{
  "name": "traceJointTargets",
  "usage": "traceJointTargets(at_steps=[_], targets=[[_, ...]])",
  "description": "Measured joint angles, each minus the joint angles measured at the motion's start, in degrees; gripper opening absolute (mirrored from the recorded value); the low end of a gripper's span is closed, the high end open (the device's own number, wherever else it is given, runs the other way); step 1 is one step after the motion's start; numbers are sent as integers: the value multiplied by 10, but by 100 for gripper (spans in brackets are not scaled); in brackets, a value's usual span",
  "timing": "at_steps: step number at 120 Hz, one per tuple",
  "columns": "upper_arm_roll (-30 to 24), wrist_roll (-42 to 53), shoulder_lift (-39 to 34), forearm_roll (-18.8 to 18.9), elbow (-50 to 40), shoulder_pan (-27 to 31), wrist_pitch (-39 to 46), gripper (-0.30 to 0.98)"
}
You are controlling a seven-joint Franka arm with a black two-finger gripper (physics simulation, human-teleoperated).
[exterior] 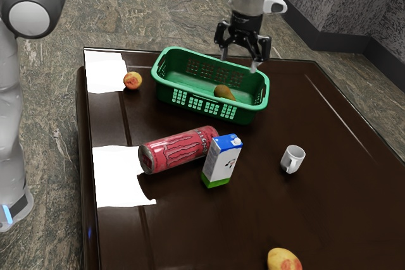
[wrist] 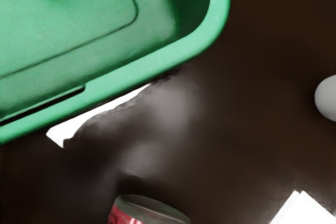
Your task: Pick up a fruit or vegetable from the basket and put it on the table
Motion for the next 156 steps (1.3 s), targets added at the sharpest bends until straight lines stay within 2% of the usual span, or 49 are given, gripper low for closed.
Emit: traceJointTargets(at_steps=[27, 56, 77, 95, 119, 133, 137, 156], targets=[[0, -315, -5, -10, 3, 45, 10, 69], [4, -540, -12, -12, -7, 78, 13, 69], [74, -541, -23, -14, -83, 24, 24, 69], [102, -509, -23, -23, -116, 12, 46, 68], [103, -463, 14, -42, -90, 47, 59, 69], [103, -438, 62, -53, -35, 168, 63, 69], [103, -432, 65, -54, -29, 187, 64, 69], [99, -411, 66, -55, -22, 139, 79, 69]])
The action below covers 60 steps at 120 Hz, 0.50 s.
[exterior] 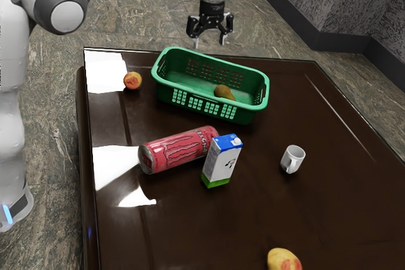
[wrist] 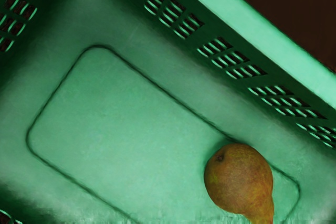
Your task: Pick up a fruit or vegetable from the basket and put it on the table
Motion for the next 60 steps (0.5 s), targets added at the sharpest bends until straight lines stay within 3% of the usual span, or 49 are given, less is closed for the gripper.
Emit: traceJointTargets(at_steps=[26, 60], targets=[[-59, 19, 26, -9, -35, 12, 37, 69], [-66, 37, 49, -30, -38, 47, 73, 69]])
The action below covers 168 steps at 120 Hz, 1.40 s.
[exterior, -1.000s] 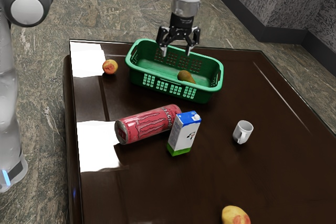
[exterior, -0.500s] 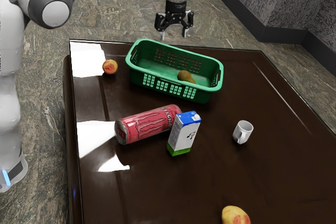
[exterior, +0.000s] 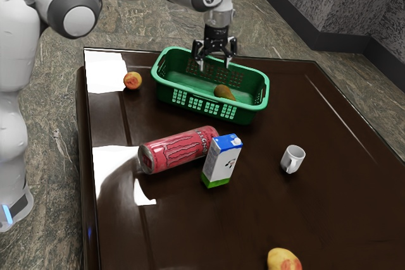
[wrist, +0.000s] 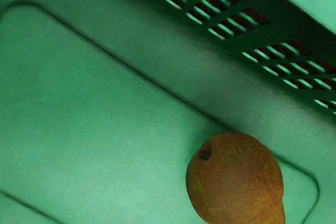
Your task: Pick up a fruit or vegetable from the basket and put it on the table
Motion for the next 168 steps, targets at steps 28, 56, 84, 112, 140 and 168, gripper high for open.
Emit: traceJointTargets(at_steps=[28, 56, 84, 112, 140, 168], targets=[[-11, 20, 30, -8, 7, 8, 13, 69], [-25, 38, 72, -20, 34, 9, 35, 69], [-26, 50, 88, -32, 34, 10, 44, 69], [-30, 58, 113, -39, 34, 13, 51, 69], [-31, 64, 123, -48, 34, 17, 57, 55], [-31, 65, 107, -46, 35, 15, 58, 29]])
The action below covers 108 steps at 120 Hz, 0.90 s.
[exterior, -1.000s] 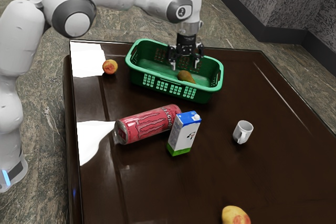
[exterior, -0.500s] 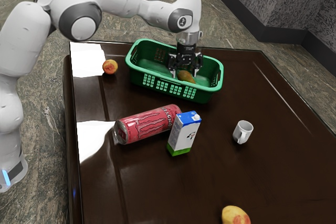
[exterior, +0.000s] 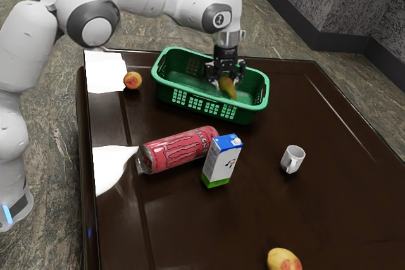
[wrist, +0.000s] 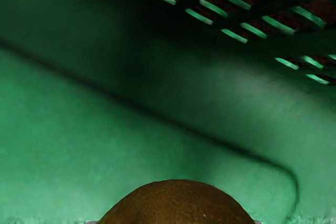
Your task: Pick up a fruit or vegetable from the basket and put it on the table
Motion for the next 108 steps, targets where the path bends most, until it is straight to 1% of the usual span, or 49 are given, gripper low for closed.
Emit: traceJointTargets(at_steps=[14, 22, 28, 37, 44, 51, 61, 71, 79, 87, 95, 104, 108], targets=[[7, 0, -57, 12, -1, -1, 0, 30], [11, 0, -107, 38, 7, -10, 0, 29], [11, -1, -126, 62, 46, -36, 0, 31], [1, -4, -73, 84, 151, -83, 5, 30], [-18, -7, -29, 95, 197, -105, 20, 26], [-40, -10, 8, 102, 233, -117, 37, 27], [-70, -15, 49, 108, 261, -136, 77, 25], [-97, -21, 68, 111, 267, -147, 115, 26], [-103, -21, 68, 109, 264, -147, 138, 41], [-103, -19, 63, 107, 257, -144, 155, 51], [-102, -17, 58, 106, 247, -142, 167, 58], [-101, -15, 43, 101, 225, -141, 176, 62], [-85, -18, 12, 96, 184, -142, 180, 63]])
